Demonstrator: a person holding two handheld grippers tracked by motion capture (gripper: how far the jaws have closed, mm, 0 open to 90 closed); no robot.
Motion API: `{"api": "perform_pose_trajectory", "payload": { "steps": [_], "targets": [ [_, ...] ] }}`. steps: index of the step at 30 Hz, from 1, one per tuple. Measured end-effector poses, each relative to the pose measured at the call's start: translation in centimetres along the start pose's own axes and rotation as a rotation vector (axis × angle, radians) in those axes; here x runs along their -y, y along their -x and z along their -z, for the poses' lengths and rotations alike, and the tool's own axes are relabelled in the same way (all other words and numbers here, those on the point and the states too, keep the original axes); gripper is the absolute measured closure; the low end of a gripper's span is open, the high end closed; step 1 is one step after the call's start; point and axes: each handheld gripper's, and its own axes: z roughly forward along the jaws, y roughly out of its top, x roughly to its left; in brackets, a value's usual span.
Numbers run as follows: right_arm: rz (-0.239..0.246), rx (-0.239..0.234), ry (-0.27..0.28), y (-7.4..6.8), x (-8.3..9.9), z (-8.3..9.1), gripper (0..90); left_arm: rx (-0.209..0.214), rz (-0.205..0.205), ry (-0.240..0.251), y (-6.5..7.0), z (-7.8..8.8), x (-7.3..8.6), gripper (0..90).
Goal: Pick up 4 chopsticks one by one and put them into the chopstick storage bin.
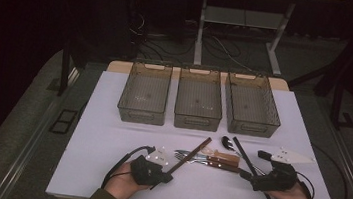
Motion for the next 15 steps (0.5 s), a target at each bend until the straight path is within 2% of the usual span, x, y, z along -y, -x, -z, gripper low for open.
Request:
{"api": "perform_pose_trajectory", "payload": {
  "steps": [3, 4, 6, 15],
  "targets": [
    [-0.001, 0.000, -0.002, 0.0, 0.0, 0.0, 0.6, -0.012, 0.011, 0.010, -0.1, 0.1, 0.2, 89.8],
    [-0.001, 0.002, -0.002, 0.0, 0.0, 0.0, 0.5, -0.012, -0.010, -0.015, -0.3, 0.4, 0.2, 89.8],
    [0.000, 0.002, -0.001, 0.0, 0.0, 0.0, 0.6, -0.012, 0.005, -0.016, -0.4, 0.6, 0.4, 89.8],
    [0.001, 0.003, -0.002, 0.0, 0.0, 0.0, 0.6, -0.028, 0.022, -0.014, -1.0, 1.3, 1.0, 89.7]
  ]
}}
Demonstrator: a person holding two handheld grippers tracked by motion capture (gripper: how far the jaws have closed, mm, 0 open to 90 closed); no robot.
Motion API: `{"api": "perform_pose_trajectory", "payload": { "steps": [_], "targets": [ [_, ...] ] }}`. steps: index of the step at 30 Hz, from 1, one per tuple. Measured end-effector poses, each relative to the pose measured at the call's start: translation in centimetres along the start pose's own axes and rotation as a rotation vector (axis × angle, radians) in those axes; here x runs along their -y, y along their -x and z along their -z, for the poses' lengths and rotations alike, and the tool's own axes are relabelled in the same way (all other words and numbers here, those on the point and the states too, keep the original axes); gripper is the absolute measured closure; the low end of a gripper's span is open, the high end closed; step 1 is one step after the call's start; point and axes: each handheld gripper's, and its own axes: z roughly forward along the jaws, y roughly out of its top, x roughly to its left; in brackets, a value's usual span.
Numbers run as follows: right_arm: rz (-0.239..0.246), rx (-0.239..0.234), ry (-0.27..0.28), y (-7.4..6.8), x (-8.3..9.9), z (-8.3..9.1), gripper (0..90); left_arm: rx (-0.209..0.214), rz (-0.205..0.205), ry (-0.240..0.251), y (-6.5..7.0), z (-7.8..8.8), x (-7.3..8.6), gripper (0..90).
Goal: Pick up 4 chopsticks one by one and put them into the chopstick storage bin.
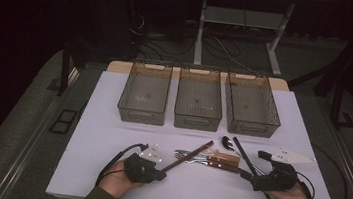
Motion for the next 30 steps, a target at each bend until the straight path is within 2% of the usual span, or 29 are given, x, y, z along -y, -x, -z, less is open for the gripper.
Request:
{"api": "perform_pose_trajectory", "payload": {
  "steps": [3, 4, 5, 8, 12, 20, 22, 26, 27, 30],
  "targets": [
    [0.001, -0.001, -0.001, 0.01, 0.00, 0.00, 0.5, -0.008, -0.002, -0.003, -0.16, 0.15, 0.09, 89.7],
    [0.000, -0.001, -0.001, 0.00, 0.00, 0.00, 0.5, -0.009, 0.015, -0.002, -0.10, 0.20, 0.16, 89.6],
    [0.000, -0.001, -0.001, 0.00, 0.00, 0.00, 0.6, -0.010, 0.000, -0.007, -0.29, 0.29, 0.17, 89.5],
    [0.000, -0.001, 0.000, 0.01, 0.00, 0.01, 0.6, -0.002, 0.013, -0.006, -0.37, 0.41, 0.34, 89.1],
    [0.001, -0.001, -0.002, 0.01, 0.01, 0.00, 0.5, 0.007, 0.007, -0.010, -0.33, 0.42, 0.31, 87.9],
    [0.000, 0.001, -0.001, 0.01, 0.01, -0.02, 0.5, 0.038, 0.030, 0.028, 0.14, 0.43, 0.08, 84.2],
    [-0.001, 0.000, -0.002, -0.01, 0.01, -0.02, 0.6, 0.044, 0.009, 0.035, 0.06, 0.54, -0.03, 83.6],
    [-0.002, 0.001, -0.002, 0.00, 0.00, -0.01, 0.6, 0.054, 0.015, 0.048, 0.20, 0.62, -0.11, 82.6],
    [-0.001, 0.001, -0.003, -0.01, 0.00, -0.02, 0.6, 0.064, 0.027, 0.057, 0.37, 0.64, -0.18, 81.9],
    [-0.001, 0.000, -0.003, -0.01, 0.00, -0.02, 0.5, 0.072, 0.021, 0.066, 0.53, 0.66, -0.31, 81.3]
  ]
}}
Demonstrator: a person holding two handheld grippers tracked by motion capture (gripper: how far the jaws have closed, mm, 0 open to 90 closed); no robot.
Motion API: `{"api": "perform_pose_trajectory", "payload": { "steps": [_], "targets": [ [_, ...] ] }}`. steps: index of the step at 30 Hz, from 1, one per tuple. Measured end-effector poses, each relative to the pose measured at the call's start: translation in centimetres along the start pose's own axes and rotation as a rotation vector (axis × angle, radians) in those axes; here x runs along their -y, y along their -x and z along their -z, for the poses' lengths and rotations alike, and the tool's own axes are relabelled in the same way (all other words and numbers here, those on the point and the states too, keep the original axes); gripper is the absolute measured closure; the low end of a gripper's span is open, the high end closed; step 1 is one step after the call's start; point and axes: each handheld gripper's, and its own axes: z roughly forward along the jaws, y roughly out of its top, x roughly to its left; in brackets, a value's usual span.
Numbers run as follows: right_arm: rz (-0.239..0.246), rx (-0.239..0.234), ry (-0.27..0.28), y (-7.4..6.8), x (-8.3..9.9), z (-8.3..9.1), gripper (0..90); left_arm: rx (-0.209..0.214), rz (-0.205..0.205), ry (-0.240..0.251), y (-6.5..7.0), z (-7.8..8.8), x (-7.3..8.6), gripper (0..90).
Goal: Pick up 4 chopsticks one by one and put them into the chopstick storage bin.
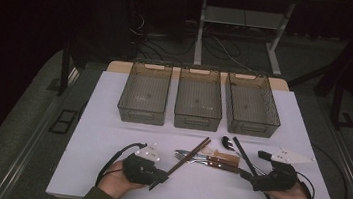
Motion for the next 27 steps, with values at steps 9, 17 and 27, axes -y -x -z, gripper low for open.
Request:
{"api": "perform_pose_trajectory", "payload": {
  "steps": [9, 17, 27],
  "targets": [
    [0.001, 0.001, -0.001, 0.0, 0.0, 0.0, 0.5, -0.019, 0.013, 0.057, 0.0, 0.4, -0.6, 78.5],
    [0.004, 0.004, -0.003, 0.0, 0.0, -0.1, 0.6, -0.100, 0.038, 0.089, -1.0, -0.4, -2.0, 70.0],
    [0.002, 0.005, -0.005, 0.0, 0.0, -0.1, 0.6, -0.134, 0.050, 0.056, -1.9, -2.5, -3.1, 69.6]
  ]
}}
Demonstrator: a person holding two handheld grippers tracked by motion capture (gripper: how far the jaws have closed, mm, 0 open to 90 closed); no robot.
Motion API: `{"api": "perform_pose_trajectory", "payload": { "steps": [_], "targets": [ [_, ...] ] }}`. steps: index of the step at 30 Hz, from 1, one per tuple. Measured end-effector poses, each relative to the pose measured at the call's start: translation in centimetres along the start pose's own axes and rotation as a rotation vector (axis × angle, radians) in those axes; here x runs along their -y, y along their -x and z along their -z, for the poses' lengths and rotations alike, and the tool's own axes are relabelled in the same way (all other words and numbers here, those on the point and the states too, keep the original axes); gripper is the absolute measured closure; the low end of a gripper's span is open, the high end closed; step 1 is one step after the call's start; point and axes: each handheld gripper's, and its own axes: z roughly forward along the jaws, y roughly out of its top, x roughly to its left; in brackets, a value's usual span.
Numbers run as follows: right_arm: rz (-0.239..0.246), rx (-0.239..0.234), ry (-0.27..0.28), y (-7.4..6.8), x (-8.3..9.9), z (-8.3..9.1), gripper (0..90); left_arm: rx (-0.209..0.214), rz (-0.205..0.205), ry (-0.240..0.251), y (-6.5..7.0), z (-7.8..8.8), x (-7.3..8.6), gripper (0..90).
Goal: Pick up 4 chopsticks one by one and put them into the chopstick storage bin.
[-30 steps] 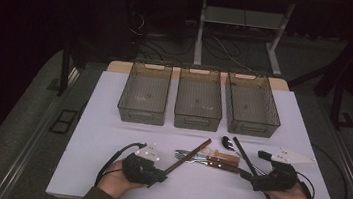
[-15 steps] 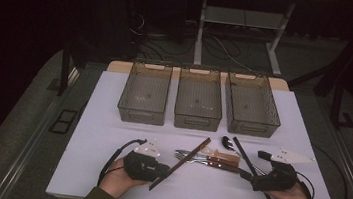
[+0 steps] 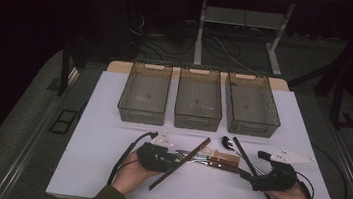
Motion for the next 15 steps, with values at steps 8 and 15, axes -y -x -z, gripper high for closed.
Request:
{"api": "perform_pose_trajectory", "payload": {
  "steps": [8, 15],
  "targets": [
    [0.003, -0.001, -0.004, -0.04, 0.03, -0.05, 0.6, -0.014, -0.010, -0.031, 0.05, -0.29, 0.13, 71.8],
    [0.000, -0.002, -0.005, 0.00, 0.02, -0.05, 0.5, -0.026, -0.007, -0.043, 0.15, -0.54, 0.26, 73.0]
  ]
}}
